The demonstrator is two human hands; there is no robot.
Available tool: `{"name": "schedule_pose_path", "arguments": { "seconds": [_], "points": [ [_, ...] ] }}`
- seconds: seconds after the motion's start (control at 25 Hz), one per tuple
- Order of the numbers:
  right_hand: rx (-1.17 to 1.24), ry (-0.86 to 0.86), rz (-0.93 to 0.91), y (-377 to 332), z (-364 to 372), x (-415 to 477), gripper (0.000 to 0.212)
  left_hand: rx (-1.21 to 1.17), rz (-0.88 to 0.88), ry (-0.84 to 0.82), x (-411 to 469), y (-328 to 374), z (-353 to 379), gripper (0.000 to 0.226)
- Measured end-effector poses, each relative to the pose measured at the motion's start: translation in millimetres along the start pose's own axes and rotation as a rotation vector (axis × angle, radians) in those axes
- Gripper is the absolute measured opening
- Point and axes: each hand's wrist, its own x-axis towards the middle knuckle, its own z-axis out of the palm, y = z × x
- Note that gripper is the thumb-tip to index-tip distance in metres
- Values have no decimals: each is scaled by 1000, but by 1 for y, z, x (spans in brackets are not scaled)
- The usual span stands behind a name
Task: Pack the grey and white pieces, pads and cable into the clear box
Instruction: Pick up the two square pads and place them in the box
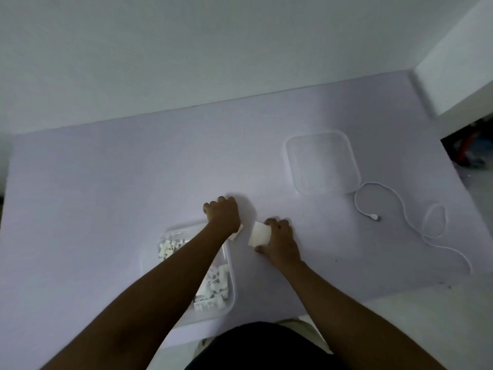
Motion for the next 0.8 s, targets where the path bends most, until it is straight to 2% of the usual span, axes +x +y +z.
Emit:
{"name": "schedule_pose_path", "arguments": {
  "seconds": [0.16,0.28,0.36,0.44,0.6,0.72,0.8],
  "points": [
    [50,53,62,34,-30,13,75,-24,-27,-32,10,23,10,75],
    [91,100,69,39,-42,20,67,-134,9,-19,15,25,14,73],
    [143,111,84,44,-48,25,59,-232,60,-20,19,31,15,61],
    [229,101,122,50,-54,28,50,-343,89,-9,21,36,14,36],
    [371,117,151,43,-64,27,17,-666,84,84,9,30,9,17],
    [508,123,68,10,-75,19,7,-977,70,176,-17,1,1,12],
    [631,66,16,-25,-74,9,4,-1187,25,205,-42,-36,1,8]
  ]
}}
